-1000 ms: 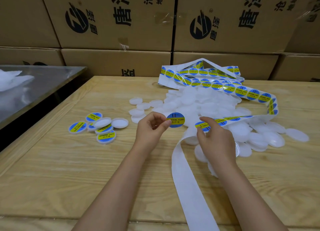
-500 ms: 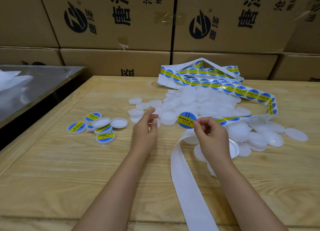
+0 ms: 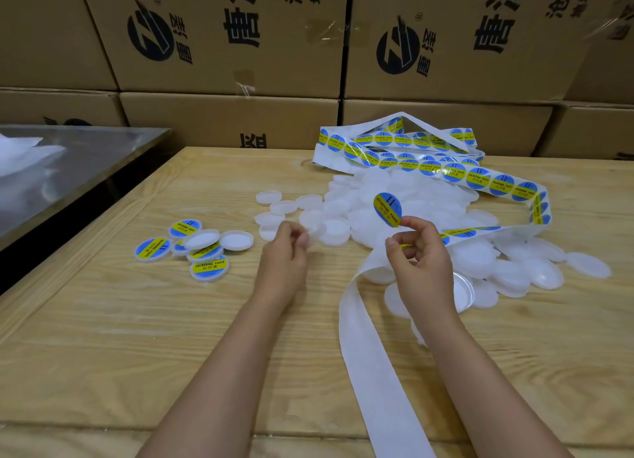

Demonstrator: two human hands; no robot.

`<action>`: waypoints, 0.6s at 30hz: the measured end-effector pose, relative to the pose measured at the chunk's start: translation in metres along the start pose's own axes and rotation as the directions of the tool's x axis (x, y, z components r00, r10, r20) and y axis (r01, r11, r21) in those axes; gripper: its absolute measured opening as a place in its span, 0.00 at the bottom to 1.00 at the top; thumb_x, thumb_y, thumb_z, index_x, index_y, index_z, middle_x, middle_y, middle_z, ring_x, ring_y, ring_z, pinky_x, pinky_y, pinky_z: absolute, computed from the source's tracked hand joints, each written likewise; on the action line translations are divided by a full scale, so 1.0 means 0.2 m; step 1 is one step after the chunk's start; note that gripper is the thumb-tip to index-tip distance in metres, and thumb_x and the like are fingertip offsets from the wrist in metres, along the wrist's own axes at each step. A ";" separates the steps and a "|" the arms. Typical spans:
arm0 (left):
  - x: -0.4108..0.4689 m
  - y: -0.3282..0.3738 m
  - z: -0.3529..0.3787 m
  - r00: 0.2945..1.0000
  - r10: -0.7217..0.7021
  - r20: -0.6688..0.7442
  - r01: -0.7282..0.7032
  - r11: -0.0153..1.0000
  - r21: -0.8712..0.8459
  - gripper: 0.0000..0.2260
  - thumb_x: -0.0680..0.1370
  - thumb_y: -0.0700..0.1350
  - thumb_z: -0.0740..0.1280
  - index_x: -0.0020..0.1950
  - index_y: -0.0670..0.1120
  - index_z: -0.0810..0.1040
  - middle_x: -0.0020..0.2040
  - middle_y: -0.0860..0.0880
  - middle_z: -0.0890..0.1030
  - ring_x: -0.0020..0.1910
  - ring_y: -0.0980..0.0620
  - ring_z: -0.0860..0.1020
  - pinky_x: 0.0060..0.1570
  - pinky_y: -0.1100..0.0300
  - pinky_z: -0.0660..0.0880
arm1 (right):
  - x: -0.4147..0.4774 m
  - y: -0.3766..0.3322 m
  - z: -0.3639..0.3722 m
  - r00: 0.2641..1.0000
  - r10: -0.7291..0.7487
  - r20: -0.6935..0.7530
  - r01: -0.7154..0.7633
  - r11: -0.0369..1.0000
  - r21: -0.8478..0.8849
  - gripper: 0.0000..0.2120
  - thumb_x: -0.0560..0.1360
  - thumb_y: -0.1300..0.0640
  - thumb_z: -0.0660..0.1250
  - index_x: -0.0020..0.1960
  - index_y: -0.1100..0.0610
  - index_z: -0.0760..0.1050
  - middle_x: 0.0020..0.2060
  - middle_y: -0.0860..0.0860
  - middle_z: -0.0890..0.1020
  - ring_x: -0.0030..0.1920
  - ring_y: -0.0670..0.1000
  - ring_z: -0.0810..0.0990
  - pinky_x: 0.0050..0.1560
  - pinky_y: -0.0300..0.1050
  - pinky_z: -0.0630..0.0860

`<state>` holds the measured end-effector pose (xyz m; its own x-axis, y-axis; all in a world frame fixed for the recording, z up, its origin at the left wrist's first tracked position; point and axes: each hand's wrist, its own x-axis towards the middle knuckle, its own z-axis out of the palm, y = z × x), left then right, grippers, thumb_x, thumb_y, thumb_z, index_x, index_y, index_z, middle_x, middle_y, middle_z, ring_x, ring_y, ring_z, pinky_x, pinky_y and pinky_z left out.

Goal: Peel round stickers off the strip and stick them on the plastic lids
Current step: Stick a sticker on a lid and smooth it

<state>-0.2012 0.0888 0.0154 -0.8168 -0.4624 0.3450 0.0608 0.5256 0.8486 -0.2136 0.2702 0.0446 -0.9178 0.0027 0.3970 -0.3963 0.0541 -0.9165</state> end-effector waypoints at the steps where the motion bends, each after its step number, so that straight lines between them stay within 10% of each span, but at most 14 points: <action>1: 0.00 0.02 0.00 0.998 -0.066 -0.016 0.062 0.979 -0.194 0.05 0.81 0.41 0.59 0.46 0.49 0.71 0.44 0.48 0.79 0.44 0.48 0.79 0.42 0.60 0.72 | 0.00 0.00 0.00 1.000 -0.004 0.013 0.004 1.000 -0.009 0.15 0.75 0.62 0.66 0.50 0.41 0.70 0.39 0.43 0.78 0.33 0.41 0.72 0.35 0.29 0.69; 4: -0.02 0.10 0.01 0.963 -0.236 0.131 0.264 0.718 -0.644 0.06 0.82 0.41 0.58 0.48 0.44 0.74 0.44 0.43 0.82 0.39 0.48 0.83 0.39 0.59 0.80 | -0.01 -0.01 0.02 0.999 -0.014 0.048 0.016 1.000 -0.024 0.18 0.75 0.60 0.67 0.53 0.38 0.69 0.41 0.43 0.80 0.35 0.40 0.74 0.37 0.28 0.70; 8: -0.05 0.17 0.04 0.912 -0.177 0.370 0.405 0.523 -0.750 0.09 0.82 0.41 0.56 0.53 0.39 0.73 0.41 0.46 0.84 0.39 0.48 0.84 0.38 0.58 0.81 | -0.02 0.00 0.02 0.998 0.010 0.066 -0.009 1.000 -0.011 0.20 0.74 0.58 0.69 0.56 0.39 0.66 0.43 0.43 0.82 0.33 0.38 0.75 0.37 0.27 0.71; 18: -0.08 0.20 0.03 0.886 -0.112 0.451 0.432 0.554 -0.712 0.09 0.81 0.44 0.59 0.53 0.41 0.76 0.42 0.46 0.85 0.39 0.49 0.84 0.34 0.60 0.80 | 0.00 -0.01 0.02 0.977 0.160 0.139 -0.181 0.971 0.157 0.22 0.74 0.67 0.67 0.62 0.50 0.66 0.40 0.49 0.79 0.29 0.46 0.76 0.33 0.37 0.75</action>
<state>-0.1897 0.1216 0.0415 -0.9888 -0.1463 0.0299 0.0890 -0.4167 0.9047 -0.2138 0.2666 0.0457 -0.9636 -0.1276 0.2349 -0.2224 -0.1046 -0.9693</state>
